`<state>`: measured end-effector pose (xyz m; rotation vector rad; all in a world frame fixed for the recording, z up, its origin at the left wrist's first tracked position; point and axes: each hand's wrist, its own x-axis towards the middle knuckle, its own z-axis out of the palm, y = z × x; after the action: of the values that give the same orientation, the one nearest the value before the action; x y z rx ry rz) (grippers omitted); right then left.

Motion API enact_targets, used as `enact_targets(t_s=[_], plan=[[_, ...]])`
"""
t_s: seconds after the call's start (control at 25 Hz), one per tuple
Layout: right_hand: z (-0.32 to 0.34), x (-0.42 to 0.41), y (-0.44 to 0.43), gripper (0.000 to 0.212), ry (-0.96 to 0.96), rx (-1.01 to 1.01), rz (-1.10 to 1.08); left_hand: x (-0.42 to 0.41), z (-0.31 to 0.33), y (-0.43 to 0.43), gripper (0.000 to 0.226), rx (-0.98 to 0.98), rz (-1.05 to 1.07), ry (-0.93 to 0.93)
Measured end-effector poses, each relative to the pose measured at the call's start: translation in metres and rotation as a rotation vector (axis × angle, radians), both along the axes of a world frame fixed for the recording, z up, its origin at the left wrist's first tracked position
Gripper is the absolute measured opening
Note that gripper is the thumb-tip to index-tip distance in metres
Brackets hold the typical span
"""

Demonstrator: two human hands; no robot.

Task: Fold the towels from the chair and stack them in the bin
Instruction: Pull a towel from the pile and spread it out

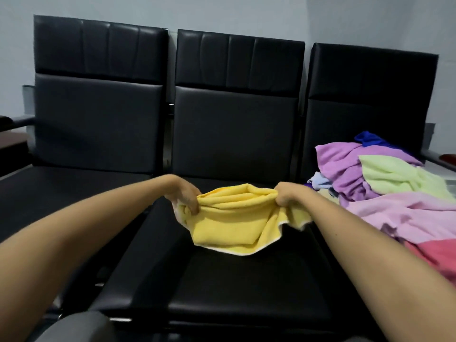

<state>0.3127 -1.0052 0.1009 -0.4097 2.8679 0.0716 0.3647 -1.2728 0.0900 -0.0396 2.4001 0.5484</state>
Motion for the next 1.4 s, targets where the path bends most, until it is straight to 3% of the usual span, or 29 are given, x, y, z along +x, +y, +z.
enact_targets(t_s=[0.08, 0.16, 0.24, 0.28, 0.32, 0.44, 0.6, 0.68, 0.76, 0.8, 0.88, 0.96, 1.04, 1.12, 1.24, 1.4], plan=[[-0.009, -0.021, -0.004, 0.021, -0.123, -0.413, -0.283, -0.016, -0.006, 0.001, 0.025, 0.129, 0.185, 0.016], [-0.004, -0.041, -0.019, 0.023, -0.324, -1.047, -0.639, -0.038, 0.004, 0.008, 0.008, 0.35, 0.457, 0.087], [0.027, -0.062, -0.039, 0.022, -0.232, -1.524, -0.8, -0.069, 0.039, 0.016, 0.01, 0.693, 0.745, 0.305], [0.052, -0.069, -0.047, 0.029, -0.078, -1.635, -0.769, -0.082, 0.063, 0.019, 0.008, 0.824, 0.848, 0.499], [0.078, -0.071, -0.052, 0.032, 0.097, -1.666, -0.694, -0.09, 0.088, 0.021, 0.007, 0.872, 0.898, 0.747], [0.138, -0.057, -0.046, 0.033, 0.551, -1.43, -0.466, -0.083, 0.134, 0.024, 0.031, 0.678, 0.778, 1.362], [0.142, -0.029, -0.018, 0.032, 0.729, -1.17, -0.296, -0.043, 0.122, 0.025, 0.034, 0.48, 0.543, 1.596], [0.136, -0.015, -0.007, 0.032, 0.709, -1.022, -0.208, -0.026, 0.116, 0.024, 0.036, 0.386, 0.465, 1.59], [0.134, -0.001, 0.014, 0.029, 0.546, -0.786, -0.092, -0.003, 0.121, 0.022, 0.03, 0.298, 0.406, 1.45], [0.133, 0.007, 0.026, 0.023, 0.359, -0.684, -0.057, 0.009, 0.123, 0.019, 0.024, 0.254, 0.34, 1.264], [0.121, 0.027, 0.045, 0.017, -0.224, -0.47, -0.077, 0.034, 0.12, 0.014, 0.022, 0.142, 0.086, 0.528], [0.097, 0.039, 0.056, 0.04, -0.701, -0.267, -0.061, 0.048, 0.101, 0.011, 0.047, 0.098, -0.129, -0.165], [0.063, 0.042, 0.06, 0.062, -0.937, -0.209, -0.03, 0.048, 0.07, 0.013, 0.067, 0.114, -0.191, -0.424], [0.033, 0.044, 0.061, 0.069, -1.007, -0.254, -0.056, 0.047, 0.04, 0.014, 0.077, 0.161, -0.092, -0.426], [0.004, 0.04, 0.065, 0.041, -0.881, -0.381, -0.075, 0.039, 0.002, 0.006, 0.072, 0.229, 0.116, -0.281], [-0.025, 0.026, 0.068, 0.01, -0.439, -0.596, -0.107, 0.027, -0.033, 0.007, 0.035, 0.278, 0.202, 0.302]])
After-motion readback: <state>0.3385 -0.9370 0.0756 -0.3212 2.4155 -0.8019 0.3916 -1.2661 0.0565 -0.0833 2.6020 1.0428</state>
